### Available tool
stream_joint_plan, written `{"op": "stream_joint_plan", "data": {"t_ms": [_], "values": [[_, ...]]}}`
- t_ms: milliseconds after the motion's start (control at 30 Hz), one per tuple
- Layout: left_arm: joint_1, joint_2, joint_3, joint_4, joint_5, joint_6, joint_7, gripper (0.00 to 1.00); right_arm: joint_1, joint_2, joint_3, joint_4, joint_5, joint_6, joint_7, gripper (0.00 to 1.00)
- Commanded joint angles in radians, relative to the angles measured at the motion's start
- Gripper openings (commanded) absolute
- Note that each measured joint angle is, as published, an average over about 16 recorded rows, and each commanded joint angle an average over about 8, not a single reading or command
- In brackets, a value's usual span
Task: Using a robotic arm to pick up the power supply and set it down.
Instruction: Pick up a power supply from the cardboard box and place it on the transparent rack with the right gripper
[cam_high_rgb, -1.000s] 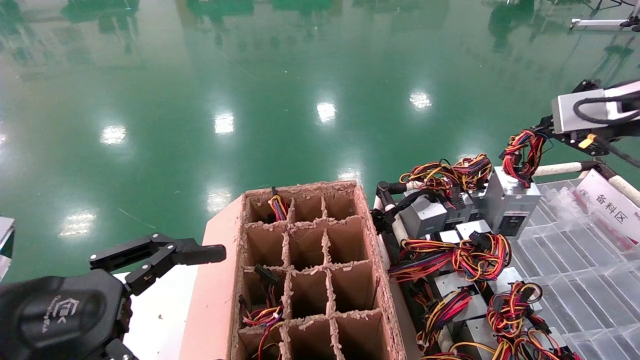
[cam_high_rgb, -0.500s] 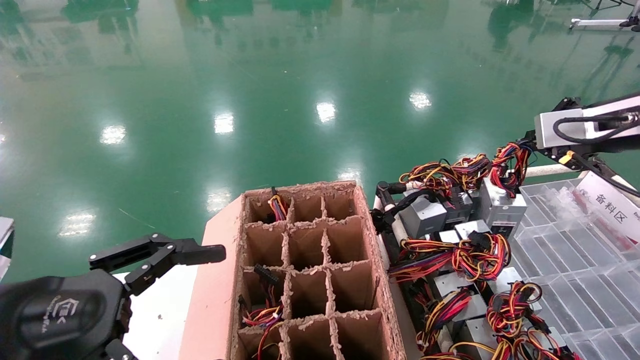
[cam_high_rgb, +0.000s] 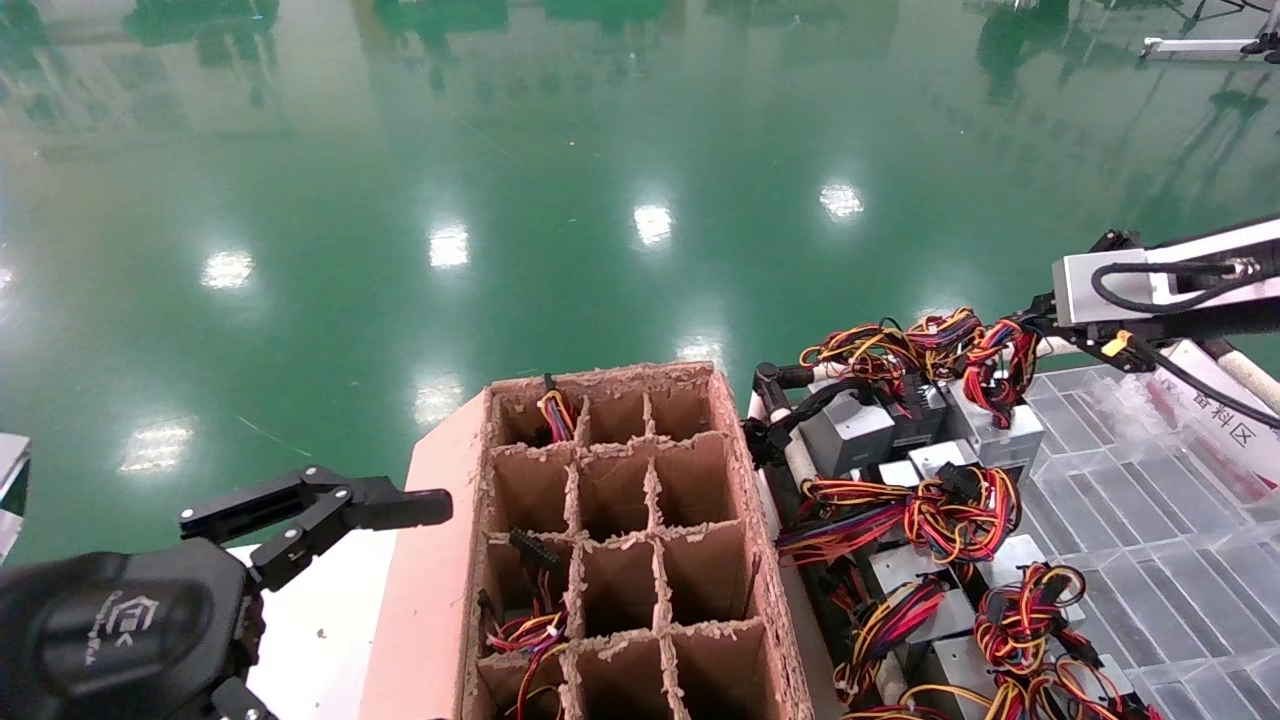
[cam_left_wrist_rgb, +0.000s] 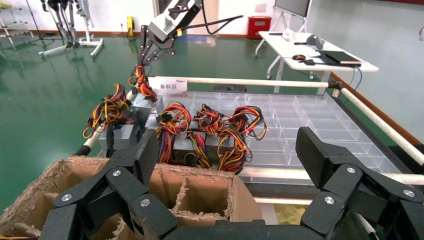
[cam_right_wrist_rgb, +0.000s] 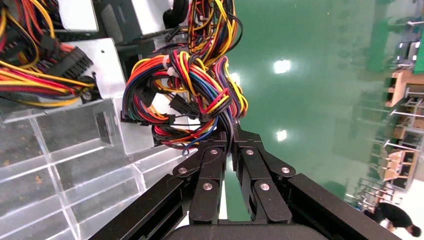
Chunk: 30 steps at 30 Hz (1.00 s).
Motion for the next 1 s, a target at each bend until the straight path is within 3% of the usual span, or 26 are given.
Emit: {"op": "stream_joint_plan", "data": {"t_ms": [33, 1000], "values": [[0.0, 0.0, 0.0, 0.0, 0.0, 0.0, 0.0, 1.0, -0.003, 0.001, 0.001, -0.001, 0.002, -0.006, 0.005, 0.0], [0.0, 0.0, 0.0, 0.0, 0.0, 0.0, 0.0, 1.0, -0.039, 0.08, 0.057, -0.018, 0.08, -0.048, 0.084, 0.0]]}}
